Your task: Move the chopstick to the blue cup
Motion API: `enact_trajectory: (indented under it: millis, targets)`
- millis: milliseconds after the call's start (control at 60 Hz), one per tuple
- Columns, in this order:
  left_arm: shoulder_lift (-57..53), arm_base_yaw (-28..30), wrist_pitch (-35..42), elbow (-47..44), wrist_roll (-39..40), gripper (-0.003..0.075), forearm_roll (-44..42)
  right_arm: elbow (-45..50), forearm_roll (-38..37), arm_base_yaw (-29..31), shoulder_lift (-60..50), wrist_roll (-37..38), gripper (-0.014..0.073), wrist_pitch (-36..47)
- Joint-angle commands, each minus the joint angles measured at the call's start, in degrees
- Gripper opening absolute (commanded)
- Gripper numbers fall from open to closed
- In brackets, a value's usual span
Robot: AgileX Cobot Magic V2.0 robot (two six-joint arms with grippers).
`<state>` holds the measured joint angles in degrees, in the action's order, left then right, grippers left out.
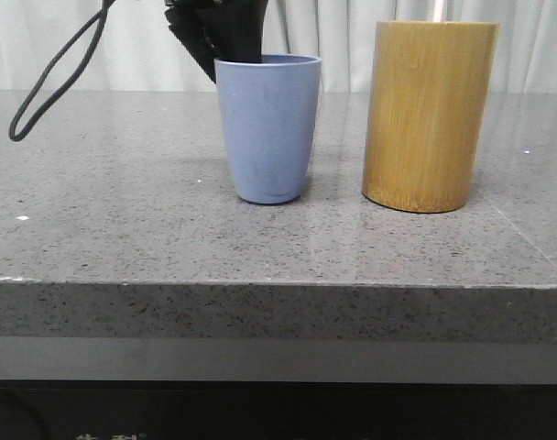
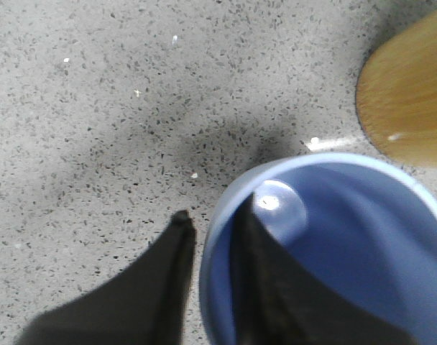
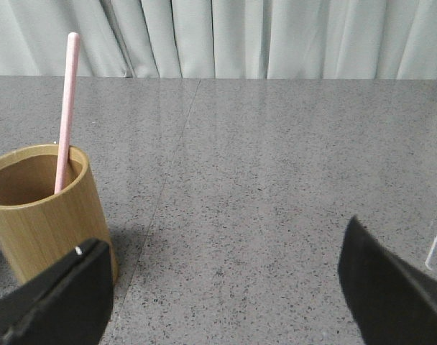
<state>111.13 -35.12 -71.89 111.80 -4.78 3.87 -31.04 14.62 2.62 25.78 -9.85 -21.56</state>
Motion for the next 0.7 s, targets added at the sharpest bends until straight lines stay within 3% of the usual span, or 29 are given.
enact_trajectory:
  millis: [0,133,417,517,683]
  targets:
    - [-3.32,-0.46,1.19,2.04,0.26,0.0291,0.11,-2.11,0.33,0.32,0.70,-0.41,0.0644,4.67]
    - [-4.33,-0.46,-0.89,3.26,0.27,0.0376,1.83,-2.11,0.33,0.32,0.70,-0.41,0.0644,4.67]
    - [-15.09,0.31,-0.89,2.09,0.27,0.0356,2.40,-2.11,0.33,0.32,0.70,-0.41,0.0644,4.67]
    - [-18.43,1.76,-0.89,-0.78,0.27,0.0295,0.10,-2.11,0.33,0.32,0.70,-0.41,0.0644,4.67]
    - [-25.05,6.90,-0.89,-8.52,0.27,0.0053,-0.49,-2.11,0.39,0.32,0.70,-0.41,0.0644,4.67]
